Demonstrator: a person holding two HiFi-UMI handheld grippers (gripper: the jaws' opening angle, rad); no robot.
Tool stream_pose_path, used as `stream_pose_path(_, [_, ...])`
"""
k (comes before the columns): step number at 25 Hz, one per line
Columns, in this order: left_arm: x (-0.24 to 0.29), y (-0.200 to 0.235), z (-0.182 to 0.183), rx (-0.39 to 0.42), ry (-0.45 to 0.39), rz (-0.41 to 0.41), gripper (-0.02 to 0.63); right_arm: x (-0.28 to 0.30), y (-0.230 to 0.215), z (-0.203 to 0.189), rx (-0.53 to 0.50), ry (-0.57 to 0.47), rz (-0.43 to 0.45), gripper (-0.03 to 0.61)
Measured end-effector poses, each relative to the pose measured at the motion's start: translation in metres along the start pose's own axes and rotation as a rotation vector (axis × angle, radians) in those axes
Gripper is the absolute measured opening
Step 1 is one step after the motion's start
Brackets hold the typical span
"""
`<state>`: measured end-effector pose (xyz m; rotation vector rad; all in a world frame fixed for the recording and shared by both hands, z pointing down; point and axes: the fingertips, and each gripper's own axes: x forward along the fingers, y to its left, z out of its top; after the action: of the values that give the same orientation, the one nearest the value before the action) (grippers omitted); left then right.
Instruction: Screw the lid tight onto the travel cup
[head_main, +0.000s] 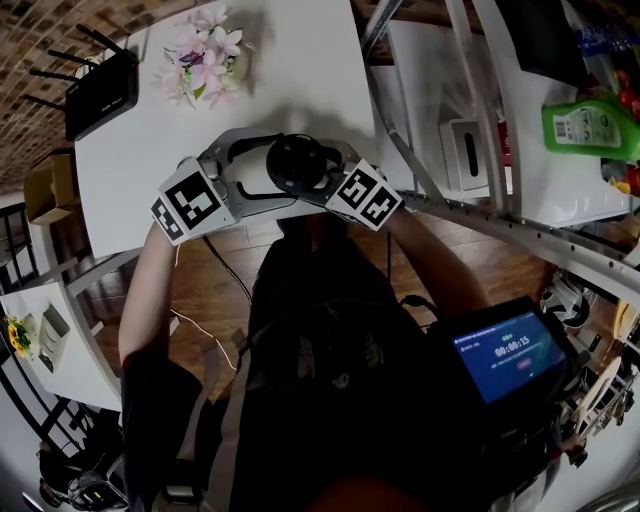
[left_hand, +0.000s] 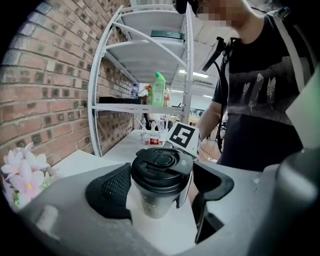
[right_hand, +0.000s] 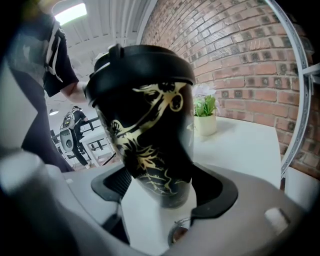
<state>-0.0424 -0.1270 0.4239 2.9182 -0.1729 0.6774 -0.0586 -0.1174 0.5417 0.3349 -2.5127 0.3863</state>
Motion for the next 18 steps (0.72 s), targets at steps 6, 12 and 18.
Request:
stream_pose_path(6, [-0.0004,0.0008,0.0,-0.026,-0.032,0.087,0.4,0.001,0.0,0.0011,0.002,-0.008,0.003,0.374])
stream_pose_path(12, [-0.0025,0.0008,0.0003,-0.077,-0.082,0.216,0.4,0.0009,0.0013,0.0017,0.004,-0.012,0.005,0.374])
stream_pose_path(18, [-0.0045,0.0014,-0.0004,-0.11,-0.112,0.285,0.402,0.0015,0.0015,0.0016,0.01,-0.006,0.01,0.376])
